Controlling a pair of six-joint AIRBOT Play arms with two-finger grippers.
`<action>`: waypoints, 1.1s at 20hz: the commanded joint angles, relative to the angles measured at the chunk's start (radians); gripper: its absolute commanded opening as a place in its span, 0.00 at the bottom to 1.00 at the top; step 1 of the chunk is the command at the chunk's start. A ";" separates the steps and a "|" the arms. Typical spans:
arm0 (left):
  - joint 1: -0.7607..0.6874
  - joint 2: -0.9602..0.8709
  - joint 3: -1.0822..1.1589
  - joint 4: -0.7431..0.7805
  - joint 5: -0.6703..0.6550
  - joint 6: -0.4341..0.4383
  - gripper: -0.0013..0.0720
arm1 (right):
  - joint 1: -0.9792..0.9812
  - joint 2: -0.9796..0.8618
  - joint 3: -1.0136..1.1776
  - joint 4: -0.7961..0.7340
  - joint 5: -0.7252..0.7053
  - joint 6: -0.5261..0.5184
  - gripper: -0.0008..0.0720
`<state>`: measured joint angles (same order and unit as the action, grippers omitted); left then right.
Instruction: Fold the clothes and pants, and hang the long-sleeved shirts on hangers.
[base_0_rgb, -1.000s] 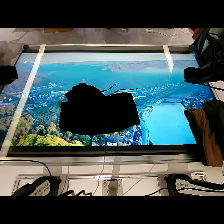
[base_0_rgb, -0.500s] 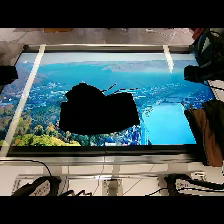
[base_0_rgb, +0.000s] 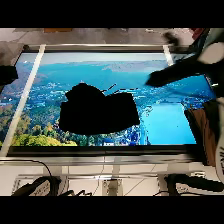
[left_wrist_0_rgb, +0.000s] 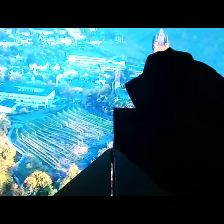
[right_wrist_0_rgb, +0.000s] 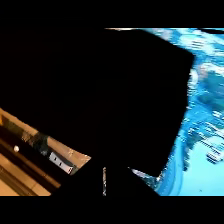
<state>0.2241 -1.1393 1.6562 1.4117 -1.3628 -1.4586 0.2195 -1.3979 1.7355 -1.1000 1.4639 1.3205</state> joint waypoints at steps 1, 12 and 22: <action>0.001 -0.013 0.000 0.002 0.005 0.001 0.03 | 0.311 -0.027 -0.082 -0.095 -0.103 -0.151 0.04; 0.001 -0.114 -0.002 0.001 -0.014 0.000 0.04 | 0.832 -0.400 -0.146 -0.343 -0.834 -0.435 0.50; 0.001 -0.157 -0.002 0.000 -0.014 0.000 0.04 | 0.815 -0.505 -0.140 -0.139 -0.948 -0.596 0.68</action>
<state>0.2241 -1.2888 1.6550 1.4120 -1.3769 -1.4586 1.0397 -1.8793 1.5917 -1.3304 0.5350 0.8227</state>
